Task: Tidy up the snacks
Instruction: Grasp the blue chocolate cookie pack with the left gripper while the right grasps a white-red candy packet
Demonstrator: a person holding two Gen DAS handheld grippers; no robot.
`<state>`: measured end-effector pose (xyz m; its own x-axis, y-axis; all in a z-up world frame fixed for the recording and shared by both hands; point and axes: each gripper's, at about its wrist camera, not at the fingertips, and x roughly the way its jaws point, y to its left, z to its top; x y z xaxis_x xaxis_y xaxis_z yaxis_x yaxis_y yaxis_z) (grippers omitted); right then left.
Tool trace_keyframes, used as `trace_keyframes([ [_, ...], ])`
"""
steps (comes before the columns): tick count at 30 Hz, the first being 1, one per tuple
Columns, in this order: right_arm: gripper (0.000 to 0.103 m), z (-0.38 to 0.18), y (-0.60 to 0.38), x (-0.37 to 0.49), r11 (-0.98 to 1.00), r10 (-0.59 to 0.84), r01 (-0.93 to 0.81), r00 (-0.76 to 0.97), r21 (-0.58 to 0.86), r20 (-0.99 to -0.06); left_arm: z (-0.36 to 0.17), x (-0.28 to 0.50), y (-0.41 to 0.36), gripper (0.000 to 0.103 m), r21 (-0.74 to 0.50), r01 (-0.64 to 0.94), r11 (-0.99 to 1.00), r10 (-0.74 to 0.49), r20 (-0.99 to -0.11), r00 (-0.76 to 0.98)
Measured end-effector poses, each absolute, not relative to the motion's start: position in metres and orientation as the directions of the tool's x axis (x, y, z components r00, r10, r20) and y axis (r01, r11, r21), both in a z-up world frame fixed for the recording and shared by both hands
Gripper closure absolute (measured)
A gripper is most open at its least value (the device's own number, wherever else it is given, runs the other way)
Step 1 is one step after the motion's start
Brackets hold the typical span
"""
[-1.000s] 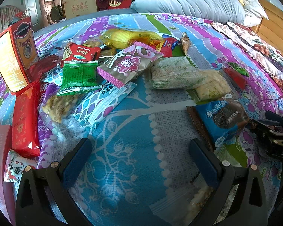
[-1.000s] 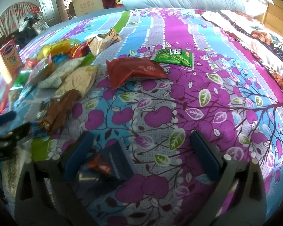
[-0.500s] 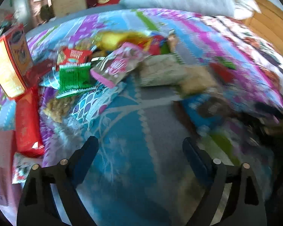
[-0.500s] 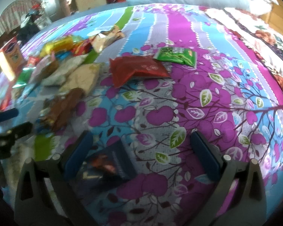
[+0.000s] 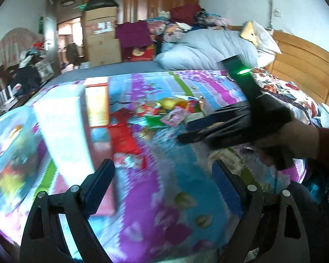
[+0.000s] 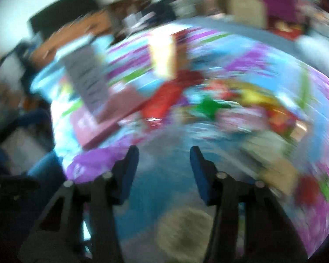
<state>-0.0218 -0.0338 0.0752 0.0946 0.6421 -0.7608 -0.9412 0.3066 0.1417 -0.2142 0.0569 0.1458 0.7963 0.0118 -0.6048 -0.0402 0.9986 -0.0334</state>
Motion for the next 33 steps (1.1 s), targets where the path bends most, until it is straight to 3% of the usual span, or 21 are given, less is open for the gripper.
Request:
trace_keyframes([
  [10, 0.053, 0.02, 0.058, -0.026, 0.188, 0.516, -0.976, 0.0, 0.113, -0.857, 0.132, -0.228, 0.081, 0.011, -0.092, -0.08, 0.992, 0.005, -0.626, 0.78],
  [19, 0.053, 0.0, 0.08, -0.012, 0.243, 0.504, -0.965, 0.035, 0.103, -0.863, 0.128, -0.219, 0.082, 0.011, -0.104, -0.079, 0.991, -0.004, -0.629, 0.777],
  [20, 0.056, 0.003, 0.083, -0.016, 0.245, 0.504, -0.963, 0.032, 0.108, -0.863, 0.127, -0.219, 0.08, 0.011, -0.103, -0.076, 0.992, -0.006, -0.631, 0.776],
  [21, 0.069, 0.005, 0.081, -0.016, 0.25, 0.506, -0.962, 0.03, 0.113, -0.862, 0.127, -0.217, 0.077, 0.011, -0.098, -0.069, 0.993, -0.009, -0.632, 0.775],
  [27, 0.072, 0.059, 0.034, -0.008, 0.325, 0.659, -0.917, 0.045, 0.23, -0.751, 0.129, -0.208, 0.058, 0.011, -0.081, -0.017, 0.997, -0.038, -0.627, 0.778],
  [33, 0.072, 0.116, -0.101, 0.019, 0.511, 0.777, -0.77, 0.224, 0.382, -0.588, 0.129, -0.164, 0.025, 0.011, -0.039, 0.116, 0.992, -0.116, -0.61, 0.784],
])
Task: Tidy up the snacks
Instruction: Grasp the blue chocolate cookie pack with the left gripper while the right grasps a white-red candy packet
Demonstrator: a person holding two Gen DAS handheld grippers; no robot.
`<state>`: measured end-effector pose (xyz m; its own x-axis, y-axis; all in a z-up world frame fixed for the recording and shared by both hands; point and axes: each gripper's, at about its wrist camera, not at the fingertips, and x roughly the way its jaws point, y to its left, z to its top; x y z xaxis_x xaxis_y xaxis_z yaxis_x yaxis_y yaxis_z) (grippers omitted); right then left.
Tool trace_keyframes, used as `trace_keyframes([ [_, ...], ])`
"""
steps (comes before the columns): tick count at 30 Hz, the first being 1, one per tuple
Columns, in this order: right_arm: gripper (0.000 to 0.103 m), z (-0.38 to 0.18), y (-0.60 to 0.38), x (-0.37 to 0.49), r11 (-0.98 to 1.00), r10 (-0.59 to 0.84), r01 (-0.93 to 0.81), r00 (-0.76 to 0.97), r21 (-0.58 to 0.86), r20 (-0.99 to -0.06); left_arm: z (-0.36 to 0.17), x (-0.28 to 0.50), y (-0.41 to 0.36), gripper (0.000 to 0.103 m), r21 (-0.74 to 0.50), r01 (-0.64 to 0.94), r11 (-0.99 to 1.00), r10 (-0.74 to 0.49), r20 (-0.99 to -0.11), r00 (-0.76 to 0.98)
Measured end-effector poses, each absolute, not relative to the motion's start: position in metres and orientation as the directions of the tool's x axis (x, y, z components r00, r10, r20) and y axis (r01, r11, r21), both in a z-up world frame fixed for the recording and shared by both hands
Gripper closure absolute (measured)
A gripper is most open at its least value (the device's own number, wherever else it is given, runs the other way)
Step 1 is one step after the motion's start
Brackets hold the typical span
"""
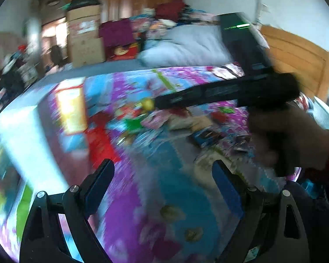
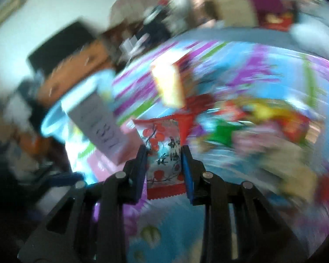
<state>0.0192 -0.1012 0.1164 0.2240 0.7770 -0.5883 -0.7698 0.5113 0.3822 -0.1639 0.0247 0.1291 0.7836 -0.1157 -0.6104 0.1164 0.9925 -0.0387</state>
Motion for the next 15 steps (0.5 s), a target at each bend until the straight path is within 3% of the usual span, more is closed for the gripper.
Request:
trace_keyframes([
  [8, 0.072, 0.095, -0.266, 0.042, 0.745, 0.665, -0.463, 0.452, 0.48, -0.595, 0.087, -0.042, -0.05, 0.007, 0.031, 0.41, 0.911, -0.276, -0.695, 0.664],
  [15, 0.071, 0.089, -0.305, 0.045, 0.748, 0.663, -0.415, 0.468, 0.517, -0.584, 0.045, 0.007, -0.095, 0.007, 0.033, 0.544, 0.838, -0.327, -0.768, 0.55],
])
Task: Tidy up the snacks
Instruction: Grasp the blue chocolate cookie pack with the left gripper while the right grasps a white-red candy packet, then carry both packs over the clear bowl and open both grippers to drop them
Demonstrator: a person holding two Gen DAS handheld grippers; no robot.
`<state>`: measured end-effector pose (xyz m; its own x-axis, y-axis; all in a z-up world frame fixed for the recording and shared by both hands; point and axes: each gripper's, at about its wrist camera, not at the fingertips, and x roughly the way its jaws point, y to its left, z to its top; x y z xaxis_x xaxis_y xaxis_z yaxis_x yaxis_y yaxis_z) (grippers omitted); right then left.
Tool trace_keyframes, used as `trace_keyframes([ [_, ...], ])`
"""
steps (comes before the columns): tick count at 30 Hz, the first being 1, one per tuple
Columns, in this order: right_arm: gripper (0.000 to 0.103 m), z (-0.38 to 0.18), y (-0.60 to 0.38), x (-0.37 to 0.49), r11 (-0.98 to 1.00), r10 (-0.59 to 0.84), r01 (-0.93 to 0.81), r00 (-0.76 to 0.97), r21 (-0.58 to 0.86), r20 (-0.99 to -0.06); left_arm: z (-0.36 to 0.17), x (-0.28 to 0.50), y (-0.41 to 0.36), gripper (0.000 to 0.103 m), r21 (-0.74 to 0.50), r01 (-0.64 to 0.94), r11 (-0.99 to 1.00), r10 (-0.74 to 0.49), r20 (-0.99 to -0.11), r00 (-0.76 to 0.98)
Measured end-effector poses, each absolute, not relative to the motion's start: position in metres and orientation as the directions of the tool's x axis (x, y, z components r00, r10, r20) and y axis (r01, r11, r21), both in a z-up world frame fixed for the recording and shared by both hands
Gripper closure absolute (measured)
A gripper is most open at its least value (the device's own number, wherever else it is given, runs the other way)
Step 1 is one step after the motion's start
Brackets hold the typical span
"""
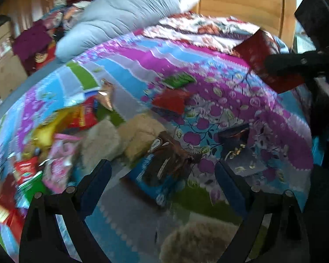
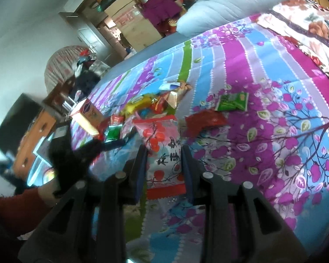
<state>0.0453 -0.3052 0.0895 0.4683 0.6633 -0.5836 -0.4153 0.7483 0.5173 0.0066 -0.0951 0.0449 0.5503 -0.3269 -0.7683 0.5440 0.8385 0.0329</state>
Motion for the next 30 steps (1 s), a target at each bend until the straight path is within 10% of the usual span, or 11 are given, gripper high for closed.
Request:
trace_keyframes([
  [8, 0.071, 0.082, -0.317, 0.047, 0.743, 0.669, -0.418, 0.467, 0.523, -0.578, 0.023, 0.037, -0.087, 0.01, -0.007, 0.551, 0.835, -0.335, -0.8, 0.498],
  [13, 0.071, 0.081, -0.32, 0.047, 0.746, 0.666, -0.405, 0.476, 0.528, -0.575, 0.015, 0.035, -0.088, 0.053, -0.088, 0.566, 0.82, -0.377, -0.827, 0.418],
  [30, 0.071, 0.135, -0.286, 0.036, 0.747, 0.665, -0.488, 0.518, 0.452, -0.538, 0.152, -0.039, -0.052, 0.056, -0.037, 0.386, 0.922, -0.324, -0.622, 0.713],
])
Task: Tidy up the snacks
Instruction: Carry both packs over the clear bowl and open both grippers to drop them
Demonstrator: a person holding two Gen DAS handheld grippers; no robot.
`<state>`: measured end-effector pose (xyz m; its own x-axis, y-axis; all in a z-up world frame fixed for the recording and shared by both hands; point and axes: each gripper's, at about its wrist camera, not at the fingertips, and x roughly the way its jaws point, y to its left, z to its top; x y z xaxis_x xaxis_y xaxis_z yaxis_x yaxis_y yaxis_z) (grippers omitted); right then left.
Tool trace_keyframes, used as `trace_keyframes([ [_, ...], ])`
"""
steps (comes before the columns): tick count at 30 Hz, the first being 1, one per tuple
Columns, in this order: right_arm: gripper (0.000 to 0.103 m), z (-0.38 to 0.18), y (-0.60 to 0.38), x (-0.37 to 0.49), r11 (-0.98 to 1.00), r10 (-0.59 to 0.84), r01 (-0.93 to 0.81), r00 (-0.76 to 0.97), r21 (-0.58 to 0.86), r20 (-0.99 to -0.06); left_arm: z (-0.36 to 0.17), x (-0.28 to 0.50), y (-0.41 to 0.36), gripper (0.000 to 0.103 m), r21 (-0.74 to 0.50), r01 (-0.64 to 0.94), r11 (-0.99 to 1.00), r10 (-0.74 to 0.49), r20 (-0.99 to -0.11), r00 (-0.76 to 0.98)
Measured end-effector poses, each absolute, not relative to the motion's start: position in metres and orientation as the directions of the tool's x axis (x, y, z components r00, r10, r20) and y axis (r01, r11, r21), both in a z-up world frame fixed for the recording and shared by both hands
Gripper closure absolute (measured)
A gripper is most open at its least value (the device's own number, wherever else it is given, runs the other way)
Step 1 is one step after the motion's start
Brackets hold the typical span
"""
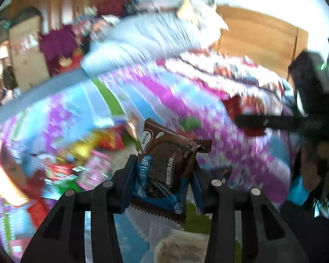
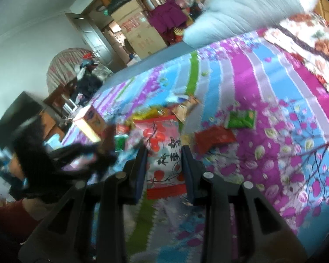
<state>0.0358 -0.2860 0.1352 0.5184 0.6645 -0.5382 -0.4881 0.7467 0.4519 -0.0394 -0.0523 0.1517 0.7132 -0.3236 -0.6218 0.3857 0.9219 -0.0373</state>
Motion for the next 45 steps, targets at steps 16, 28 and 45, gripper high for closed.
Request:
trace_keyframes([
  [16, 0.071, 0.278, -0.103, 0.001, 0.524, 0.829, -0.791, 0.39, 0.315, -0.4, 0.318, -0.156, 0.175, 0.056, -0.033, -0.218, 0.975, 0.193, -0.359, 0.913],
  [28, 0.071, 0.3, 0.102, -0.052, 0.262, 0.893, -0.912, 0.104, 0.316, -0.439, 0.308, -0.271, 0.374, 0.057, -0.108, -0.615, 0.782, 0.517, -0.439, 0.735],
  [45, 0.071, 0.251, 0.263, -0.078, 0.2, 0.783, -0.926, -0.046, 0.321, -0.621, 0.239, -0.224, 0.451, 0.057, -0.065, -0.632, 0.772, 0.459, -0.63, 0.626],
])
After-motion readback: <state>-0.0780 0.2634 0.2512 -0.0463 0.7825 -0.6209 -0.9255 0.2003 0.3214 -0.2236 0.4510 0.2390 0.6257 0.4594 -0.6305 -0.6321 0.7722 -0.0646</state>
